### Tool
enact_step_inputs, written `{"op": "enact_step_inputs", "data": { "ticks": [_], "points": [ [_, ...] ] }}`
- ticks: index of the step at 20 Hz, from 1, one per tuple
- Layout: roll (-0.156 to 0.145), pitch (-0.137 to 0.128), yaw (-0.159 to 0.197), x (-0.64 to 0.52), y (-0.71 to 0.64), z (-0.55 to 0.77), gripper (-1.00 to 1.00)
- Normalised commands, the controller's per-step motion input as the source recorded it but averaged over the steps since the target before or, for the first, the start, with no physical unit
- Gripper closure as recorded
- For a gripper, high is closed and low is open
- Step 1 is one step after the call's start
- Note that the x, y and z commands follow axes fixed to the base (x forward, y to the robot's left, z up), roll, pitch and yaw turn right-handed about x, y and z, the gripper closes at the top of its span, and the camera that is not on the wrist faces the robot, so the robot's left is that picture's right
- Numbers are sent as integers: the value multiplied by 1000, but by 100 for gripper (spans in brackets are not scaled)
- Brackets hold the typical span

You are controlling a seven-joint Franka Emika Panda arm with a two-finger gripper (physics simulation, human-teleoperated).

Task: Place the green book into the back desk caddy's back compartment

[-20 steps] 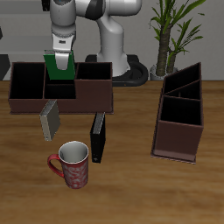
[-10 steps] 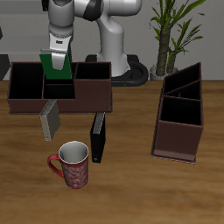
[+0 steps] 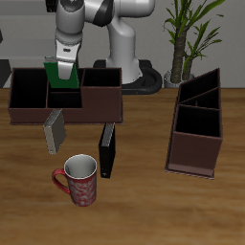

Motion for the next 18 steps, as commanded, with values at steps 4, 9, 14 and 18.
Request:
{"op": "enact_step_inputs", "data": {
  "ticks": [4,9,14,18],
  "points": [
    [-30,21,2,85,70,-81,100],
    [-13,14,-9,100,15,-52,100],
    [-10,24,-17,118,47,-109,100],
    [9,45,-13,62,16,-144,100]
  ]
}}
